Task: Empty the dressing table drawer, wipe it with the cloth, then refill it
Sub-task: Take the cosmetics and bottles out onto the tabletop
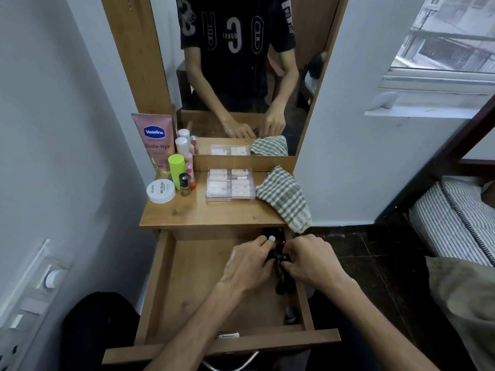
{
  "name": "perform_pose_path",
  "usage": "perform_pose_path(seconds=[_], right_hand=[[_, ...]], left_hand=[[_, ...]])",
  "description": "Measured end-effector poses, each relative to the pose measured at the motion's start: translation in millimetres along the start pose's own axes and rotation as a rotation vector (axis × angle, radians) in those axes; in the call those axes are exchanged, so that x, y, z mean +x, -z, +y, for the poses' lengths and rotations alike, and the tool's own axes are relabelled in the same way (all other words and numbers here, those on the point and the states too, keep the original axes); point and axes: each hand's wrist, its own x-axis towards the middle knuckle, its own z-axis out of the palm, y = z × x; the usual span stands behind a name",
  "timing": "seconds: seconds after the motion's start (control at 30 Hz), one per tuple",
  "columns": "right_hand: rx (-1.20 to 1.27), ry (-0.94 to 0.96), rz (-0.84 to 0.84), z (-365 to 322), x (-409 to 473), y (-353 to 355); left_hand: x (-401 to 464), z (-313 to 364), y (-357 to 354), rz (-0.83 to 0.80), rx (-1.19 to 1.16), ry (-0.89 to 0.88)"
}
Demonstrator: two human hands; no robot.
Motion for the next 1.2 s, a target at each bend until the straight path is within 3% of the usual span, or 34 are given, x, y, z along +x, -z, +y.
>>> perform_pose_path(seconds=[0.4, 0.63, 0.8, 0.93, 1.2], right_hand=[[0.120, 0.023, 0.005, -16, 1, 20], [0.300, 0.146, 0.047, -44, 13, 54], [0.459, 0.244, 0.186, -88, 45, 85], [0.511, 0.232, 0.347, -124, 87, 95], [0.405, 0.141, 0.362, -162, 150, 83]], left_hand=[[-14, -10, 6, 0.074, -0.070, -0.017], [-34, -36, 82, 0.243, -0.129, -0.012], [-26, -76, 146, 0.388, -0.070, 0.063], [-9, -104, 172, 0.402, -0.017, 0.163], [7, -125, 162, 0.388, 0.053, 0.217]])
